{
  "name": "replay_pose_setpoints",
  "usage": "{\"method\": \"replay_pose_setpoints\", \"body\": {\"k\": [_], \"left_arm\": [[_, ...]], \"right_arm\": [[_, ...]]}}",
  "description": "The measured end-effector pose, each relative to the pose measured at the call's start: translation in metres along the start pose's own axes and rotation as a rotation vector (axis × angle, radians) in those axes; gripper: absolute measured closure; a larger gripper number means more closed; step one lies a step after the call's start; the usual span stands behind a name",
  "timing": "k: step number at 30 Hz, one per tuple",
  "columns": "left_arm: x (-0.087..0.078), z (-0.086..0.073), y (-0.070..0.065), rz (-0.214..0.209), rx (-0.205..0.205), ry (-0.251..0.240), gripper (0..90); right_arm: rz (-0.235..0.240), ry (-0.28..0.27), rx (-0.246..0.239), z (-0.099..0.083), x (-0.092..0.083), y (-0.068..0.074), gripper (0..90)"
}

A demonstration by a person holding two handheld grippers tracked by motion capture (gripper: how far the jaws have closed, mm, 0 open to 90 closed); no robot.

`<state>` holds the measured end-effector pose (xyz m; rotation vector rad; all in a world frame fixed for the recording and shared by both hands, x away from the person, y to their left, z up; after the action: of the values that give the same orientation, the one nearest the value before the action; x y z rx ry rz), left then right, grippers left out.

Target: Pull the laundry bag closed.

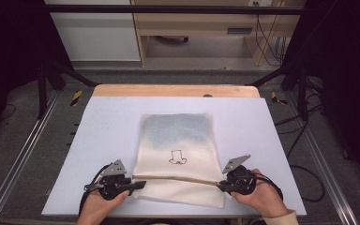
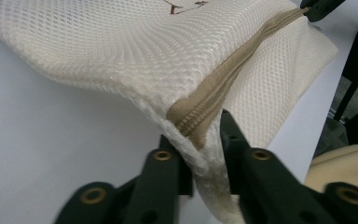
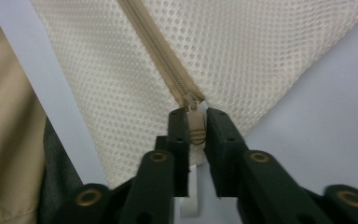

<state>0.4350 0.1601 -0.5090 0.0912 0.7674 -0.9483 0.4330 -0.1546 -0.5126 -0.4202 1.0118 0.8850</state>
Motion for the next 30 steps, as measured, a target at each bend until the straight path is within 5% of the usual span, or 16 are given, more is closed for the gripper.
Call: {"method": "replay_pose_setpoints", "body": {"k": [3, 6, 12, 15, 26, 30], "left_arm": [[-0.007, 0.001, 0.006, 0.027, -0.04, -0.005, 46.2], [-0.016, -0.002, 0.011, 0.076, -0.043, 0.003, 33.3], [-0.035, 0.001, 0.021, 0.17, -0.036, 0.04, 18.1], [-0.047, 0.008, 0.031, 0.215, -0.031, 0.071, 15.8], [-0.061, 0.021, 0.059, 0.287, 0.031, 0.237, 7.2], [-0.062, 0.021, 0.065, 0.295, 0.04, 0.259, 7.0]], "right_arm": [[-0.004, -0.028, 0.001, 0.005, 0.0, 0.0, 56.8], [-0.025, -0.096, 0.013, 0.02, -0.004, 0.0, 39.5], [-0.136, -0.214, 0.072, 0.047, -0.021, -0.016, 20.3], [-0.162, -0.231, 0.129, 0.055, -0.028, -0.026, 13.1], [-0.235, -0.172, 0.231, 0.059, -0.043, -0.056, 9.0], [-0.265, -0.136, 0.265, 0.052, -0.047, -0.069, 8.0]]}}
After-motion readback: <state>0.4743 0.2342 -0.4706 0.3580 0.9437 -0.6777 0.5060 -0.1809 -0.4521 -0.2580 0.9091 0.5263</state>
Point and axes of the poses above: each handheld gripper's, and its own axes: x roughly forward along the jaws, z roughly out of its top, y roughly to its left, the point moved 8 cm from there along x, roughly forward along the jaws, and after that the axes turned 1 degree about y, right-handed, at the moved point
